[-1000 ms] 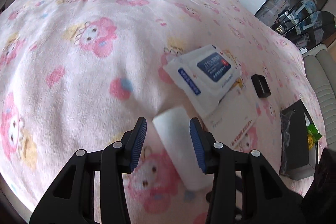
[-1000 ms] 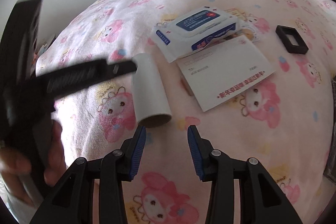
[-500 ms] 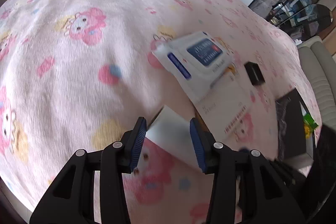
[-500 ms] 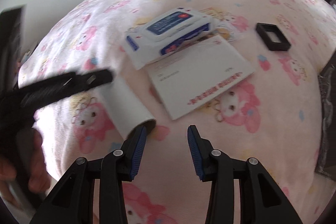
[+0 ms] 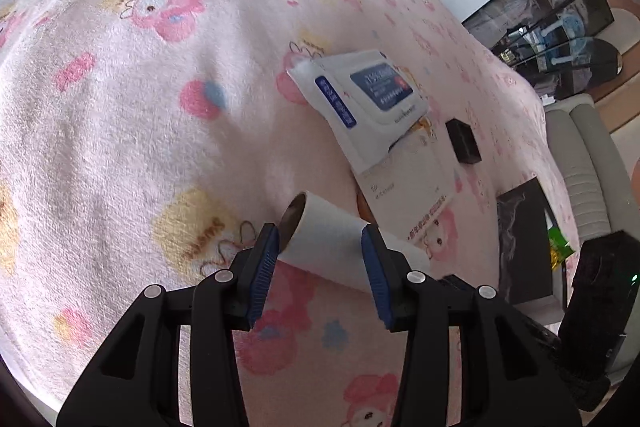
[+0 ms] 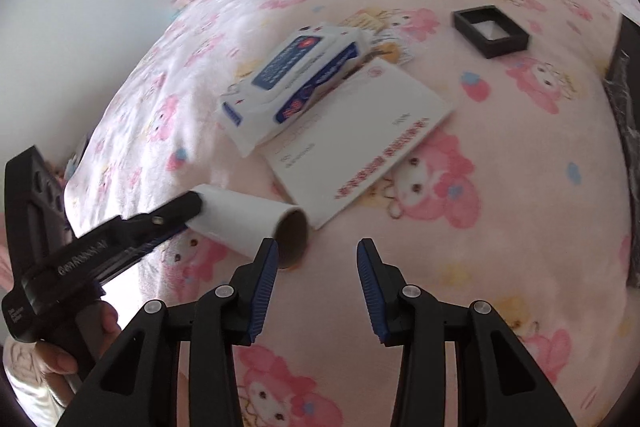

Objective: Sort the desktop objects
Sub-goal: 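Move the right tool toward the white paper roll tube, then close the right gripper on the white paper roll and lift it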

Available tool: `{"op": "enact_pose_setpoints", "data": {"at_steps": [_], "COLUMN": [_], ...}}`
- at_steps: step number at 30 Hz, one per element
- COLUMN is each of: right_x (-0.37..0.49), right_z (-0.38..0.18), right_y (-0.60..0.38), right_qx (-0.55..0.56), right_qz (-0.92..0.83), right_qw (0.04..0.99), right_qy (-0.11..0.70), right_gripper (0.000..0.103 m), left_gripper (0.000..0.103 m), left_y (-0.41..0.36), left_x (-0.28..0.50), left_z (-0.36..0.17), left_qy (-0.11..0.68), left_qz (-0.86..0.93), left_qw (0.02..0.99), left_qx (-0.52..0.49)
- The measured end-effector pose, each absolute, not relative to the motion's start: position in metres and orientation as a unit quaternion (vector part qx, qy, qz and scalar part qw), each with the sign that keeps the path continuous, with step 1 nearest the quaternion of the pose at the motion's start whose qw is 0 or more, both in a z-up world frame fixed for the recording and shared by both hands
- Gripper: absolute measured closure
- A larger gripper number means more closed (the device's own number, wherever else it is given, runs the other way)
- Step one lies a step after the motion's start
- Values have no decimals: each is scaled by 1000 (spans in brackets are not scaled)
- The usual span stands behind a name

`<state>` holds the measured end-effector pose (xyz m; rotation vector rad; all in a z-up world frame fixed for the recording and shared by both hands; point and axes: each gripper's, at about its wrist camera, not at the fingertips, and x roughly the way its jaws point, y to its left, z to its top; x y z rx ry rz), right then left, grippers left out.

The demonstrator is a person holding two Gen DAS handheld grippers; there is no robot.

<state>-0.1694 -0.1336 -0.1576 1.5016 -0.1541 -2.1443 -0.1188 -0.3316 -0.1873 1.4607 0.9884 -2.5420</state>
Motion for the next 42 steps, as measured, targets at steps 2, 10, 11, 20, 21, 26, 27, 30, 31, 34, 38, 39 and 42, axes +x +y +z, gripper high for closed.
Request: {"op": "enact_pose_setpoints", "data": {"at_steps": [2, 10, 11, 20, 21, 26, 27, 30, 31, 34, 38, 39, 42], "right_x": [-167, -149, -148, -173, -176, -186, -184, -175, -171, -162, -143, -137, -121], "right_z": [-159, -157, -156, -154, -156, -171, -171, -163, -159, -146, -126, -122, -113], "right_y": [-141, -150, -148, -131, -134, -150, -153, -156, -155, -142, -114, -105, -73], "right_qx": [556, 541, 539, 536, 539, 555, 555, 540, 535, 526, 512, 509, 504], "right_qz": [-785, -789, -791, -802, -799, -778, -775, -784, -787, -791, -801, -805, -815], "right_qw": [268, 289, 288, 258, 261, 291, 297, 304, 307, 310, 308, 304, 285], "right_qy": [-55, -27, -25, -42, -43, -58, -57, -38, -33, -34, -29, -25, -20], "right_gripper": [66, 65, 65, 65, 65, 65, 63, 63, 63, 63, 63, 63, 63], "left_gripper": [60, 60, 60, 60, 60, 60, 59, 58, 58, 58, 58, 58, 58], "left_y": [-329, -312, -311, -330, -331, -330, -329, -323, -321, -308, -277, -265, -232], "left_x": [-116, -95, -92, -93, -95, -100, -100, -95, -93, -86, -75, -73, -66], "left_z": [-186, -175, -174, -177, -179, -188, -187, -178, -174, -162, -149, -148, -147], "left_qy": [320, 315, 317, 346, 349, 360, 359, 346, 342, 333, 315, 311, 300], "left_qz": [-822, -823, -822, -819, -819, -814, -815, -822, -824, -827, -826, -824, -817], "left_qw": [22, 3, 2, 7, 4, -6, -7, -8, -11, -22, -50, -62, -95], "left_qx": [472, 474, 473, 457, 455, 456, 456, 452, 452, 453, 464, 469, 482]}}
